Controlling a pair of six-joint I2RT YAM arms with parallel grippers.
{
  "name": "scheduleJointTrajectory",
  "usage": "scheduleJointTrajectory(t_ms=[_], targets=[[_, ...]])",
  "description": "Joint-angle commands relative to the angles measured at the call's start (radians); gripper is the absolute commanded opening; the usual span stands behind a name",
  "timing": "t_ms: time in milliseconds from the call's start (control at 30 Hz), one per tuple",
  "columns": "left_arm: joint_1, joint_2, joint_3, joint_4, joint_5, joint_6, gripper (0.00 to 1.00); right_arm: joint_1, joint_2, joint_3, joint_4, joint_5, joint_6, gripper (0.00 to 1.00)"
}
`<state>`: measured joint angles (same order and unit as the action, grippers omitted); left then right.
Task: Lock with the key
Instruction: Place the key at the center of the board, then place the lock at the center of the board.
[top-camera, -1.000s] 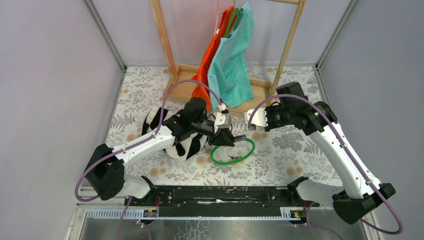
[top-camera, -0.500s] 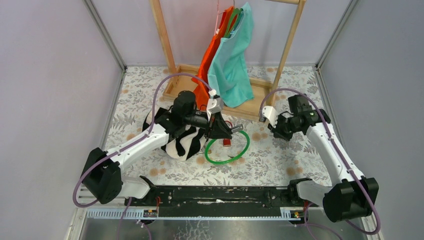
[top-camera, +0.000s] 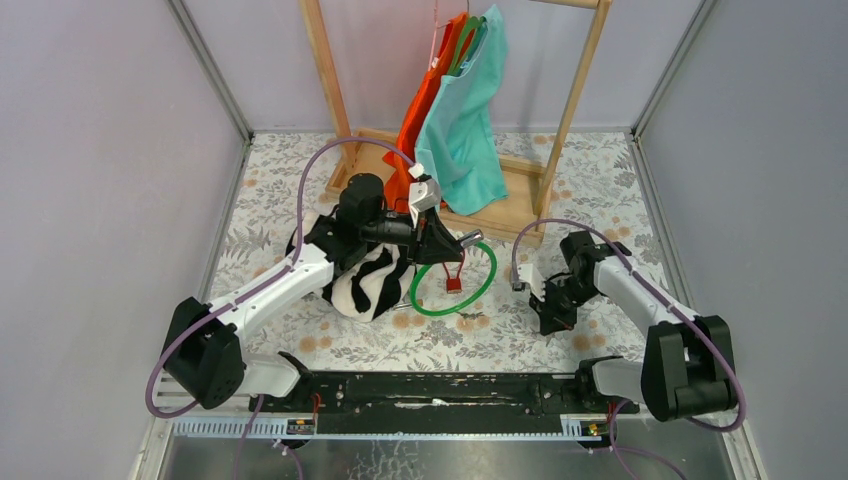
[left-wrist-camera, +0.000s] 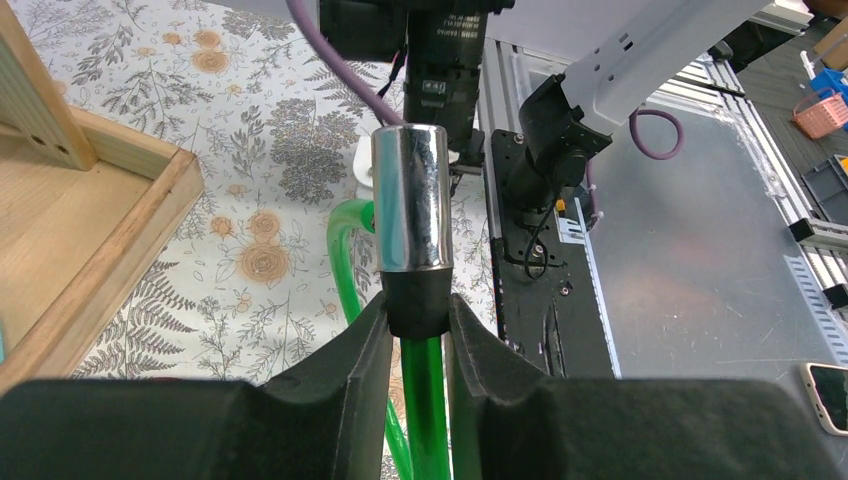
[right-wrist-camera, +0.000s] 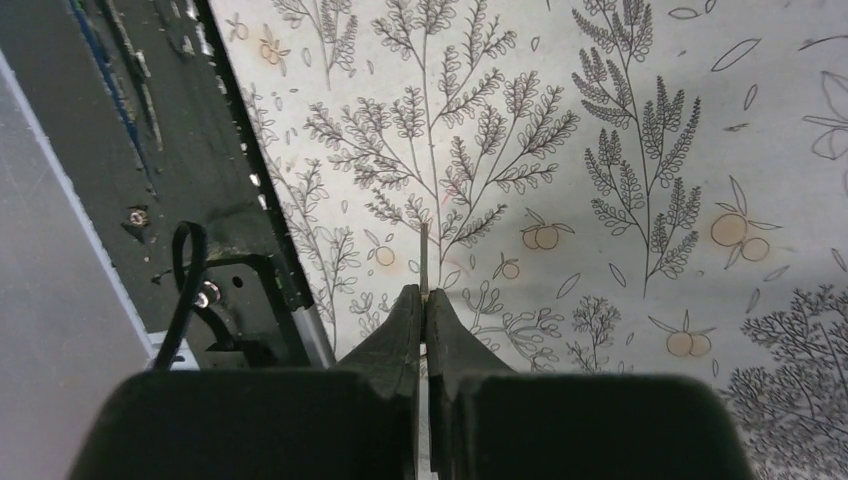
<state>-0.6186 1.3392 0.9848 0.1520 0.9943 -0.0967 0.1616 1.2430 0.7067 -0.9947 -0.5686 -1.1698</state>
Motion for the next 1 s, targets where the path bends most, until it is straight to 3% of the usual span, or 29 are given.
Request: scheduleJointTrajectory(t_ms=[0,167,333,467,767,967], targets=[[0.01,-0.014,0.025,0.078,-0.009,-0.014,0.0,0.003,0.045,-0.031,0.152,0.019,0.06,0.02],[0.009,-0.016,0.016,0.091,-0.007,-0.018,0.0,0.002,0.092,-0.031,0.189,0.013,0.089,0.1],[0.008,-0.013,0.003,0.12,-0.004,-0.038,0.0,0.002,0.085,0.009,0.236,0.077,0.155,0.37],[0.008,-0.016,-0.009,0.134,-0.003,-0.043,0.0,0.002,0.054,0.095,0.208,0.043,0.203,0.47],[0.009,-0.014,-0.036,0.197,0.018,-0.078,0.0,0.002,-0.057,0.33,0.075,-0.285,0.226,0.63],[0.009,-0.001,-0.053,0.278,0.059,-0.139,0.0,0.011,-0.048,0.399,0.118,-0.497,0.335,0.7]])
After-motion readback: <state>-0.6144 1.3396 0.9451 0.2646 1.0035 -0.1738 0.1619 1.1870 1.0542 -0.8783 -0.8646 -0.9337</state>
